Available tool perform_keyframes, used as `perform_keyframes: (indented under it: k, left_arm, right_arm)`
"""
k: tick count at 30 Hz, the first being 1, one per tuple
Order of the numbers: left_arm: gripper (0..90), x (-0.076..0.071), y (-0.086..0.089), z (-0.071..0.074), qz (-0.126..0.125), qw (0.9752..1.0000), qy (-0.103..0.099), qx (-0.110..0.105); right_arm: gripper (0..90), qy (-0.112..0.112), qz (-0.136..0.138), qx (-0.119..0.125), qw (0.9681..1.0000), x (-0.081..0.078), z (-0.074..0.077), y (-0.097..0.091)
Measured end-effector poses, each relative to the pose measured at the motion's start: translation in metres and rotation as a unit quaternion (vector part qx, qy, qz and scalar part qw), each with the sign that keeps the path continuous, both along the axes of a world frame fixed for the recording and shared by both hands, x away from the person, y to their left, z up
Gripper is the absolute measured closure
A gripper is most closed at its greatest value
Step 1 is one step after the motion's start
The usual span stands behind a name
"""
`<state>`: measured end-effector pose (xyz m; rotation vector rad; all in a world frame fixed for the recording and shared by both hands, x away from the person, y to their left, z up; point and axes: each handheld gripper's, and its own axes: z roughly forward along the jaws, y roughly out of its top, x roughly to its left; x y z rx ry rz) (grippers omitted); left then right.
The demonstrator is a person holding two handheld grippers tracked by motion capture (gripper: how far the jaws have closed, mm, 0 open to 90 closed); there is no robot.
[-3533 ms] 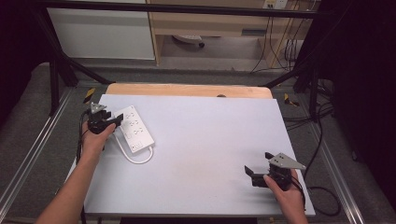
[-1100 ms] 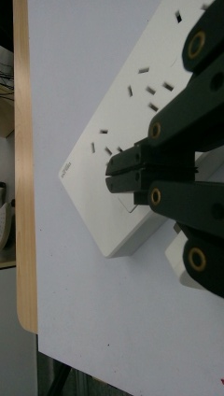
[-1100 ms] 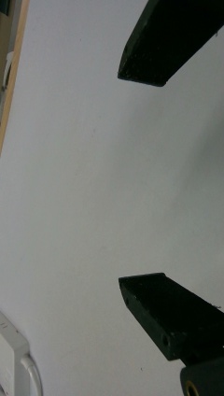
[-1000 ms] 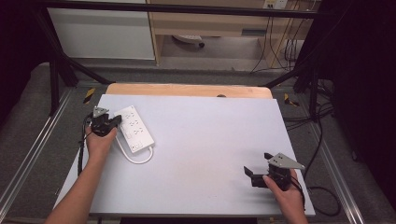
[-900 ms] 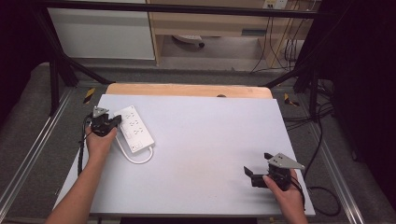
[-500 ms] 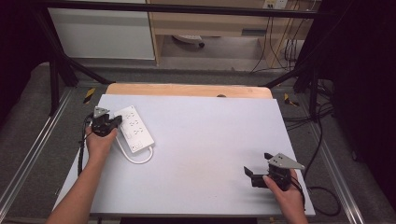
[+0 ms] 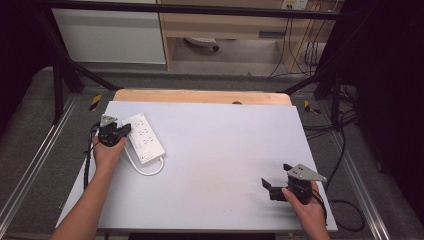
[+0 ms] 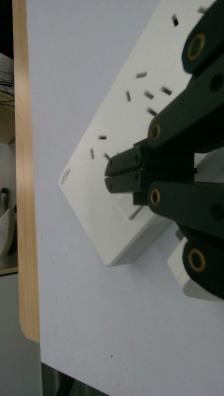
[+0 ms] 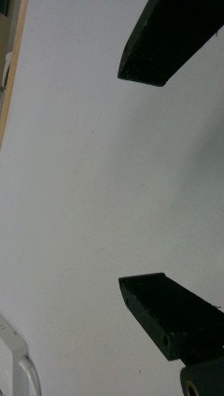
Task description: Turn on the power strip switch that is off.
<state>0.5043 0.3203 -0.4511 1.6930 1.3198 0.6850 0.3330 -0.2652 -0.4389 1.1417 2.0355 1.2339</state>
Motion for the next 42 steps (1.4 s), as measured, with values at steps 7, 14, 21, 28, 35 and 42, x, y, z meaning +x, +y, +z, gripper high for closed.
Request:
perform_keyframes:
  k: [7, 14, 21, 28, 35, 42]
  left_arm:
    - [90.0, -0.0002, 0.0006, -0.0003, 0.001, 1.0000, -0.001, -0.002]
    - [90.0, 0.0005, 0.0017, -0.0006, 0.004, 1.0000, -0.002, -0.005]
    - [90.0, 0.0007, 0.0016, -0.0005, 0.004, 1.0000, -0.001, -0.008]
    - [90.0, 0.0009, 0.0005, -0.0005, 0.002, 0.9999, -0.002, -0.011]
    - [90.0, 0.0005, 0.0002, 0.0012, 0.001, 0.9999, -0.005, -0.015]
    - [90.0, -0.0006, -0.0007, 0.0040, 0.000, 0.9998, -0.010, -0.020]
  right_arm:
    - [3.1, 0.000, 0.000, -0.001, 1.0000, -0.0002, 0.0000, 0.0002]
    - [3.1, 0.000, 0.000, -0.001, 1.0000, 0.0000, -0.0001, 0.0007]
    - [3.1, 0.000, 0.000, 0.002, 1.0000, 0.0001, 0.0000, 0.0002]
    - [3.1, -0.001, 0.000, 0.002, 1.0000, 0.0000, 0.0001, -0.0001]
    - [3.1, 0.000, 0.000, 0.002, 1.0000, 0.0002, -0.0001, 0.0003]
    - [3.1, 0.001, 0.000, 0.001, 1.0000, 0.0001, -0.0002, 0.0006]
